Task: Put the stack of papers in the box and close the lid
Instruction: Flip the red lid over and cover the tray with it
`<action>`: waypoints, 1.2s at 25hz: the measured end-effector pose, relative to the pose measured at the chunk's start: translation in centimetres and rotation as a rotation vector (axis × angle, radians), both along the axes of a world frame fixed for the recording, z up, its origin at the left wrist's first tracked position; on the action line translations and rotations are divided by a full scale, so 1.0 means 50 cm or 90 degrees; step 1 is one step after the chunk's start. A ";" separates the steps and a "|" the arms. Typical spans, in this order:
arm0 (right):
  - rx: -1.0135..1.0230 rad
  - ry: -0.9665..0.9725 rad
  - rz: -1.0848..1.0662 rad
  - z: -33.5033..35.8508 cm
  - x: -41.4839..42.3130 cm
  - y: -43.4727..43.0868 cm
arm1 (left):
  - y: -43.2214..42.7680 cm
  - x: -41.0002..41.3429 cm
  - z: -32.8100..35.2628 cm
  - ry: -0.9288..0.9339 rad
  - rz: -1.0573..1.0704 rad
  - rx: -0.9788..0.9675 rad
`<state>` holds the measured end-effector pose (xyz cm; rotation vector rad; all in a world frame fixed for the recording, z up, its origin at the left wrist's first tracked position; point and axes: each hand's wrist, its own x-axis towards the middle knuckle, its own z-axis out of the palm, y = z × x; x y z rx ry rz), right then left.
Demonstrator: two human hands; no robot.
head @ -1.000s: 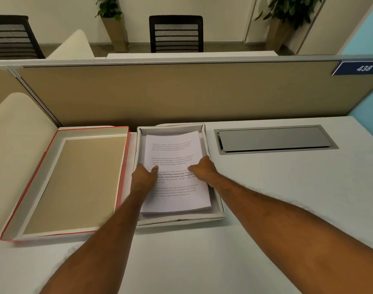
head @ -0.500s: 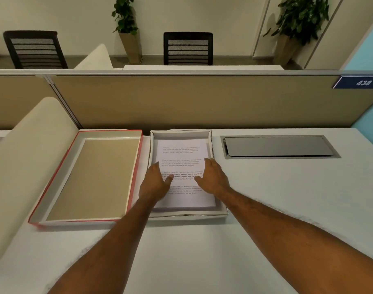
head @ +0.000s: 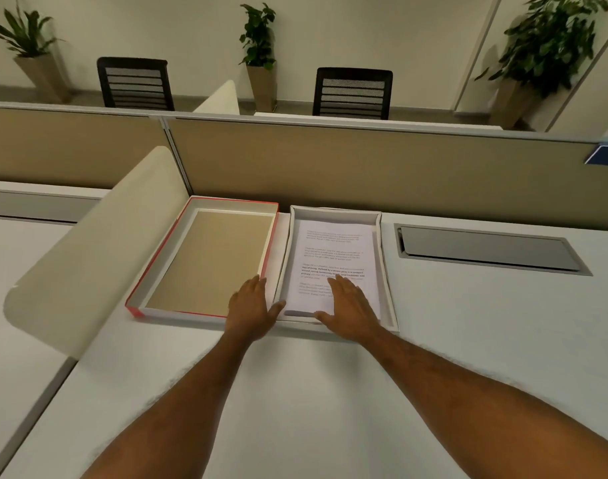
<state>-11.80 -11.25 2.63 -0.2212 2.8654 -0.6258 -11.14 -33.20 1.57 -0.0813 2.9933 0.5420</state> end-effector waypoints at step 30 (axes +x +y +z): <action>-0.369 -0.208 -0.170 -0.053 -0.007 -0.369 | -0.360 0.033 -0.070 0.089 0.576 0.386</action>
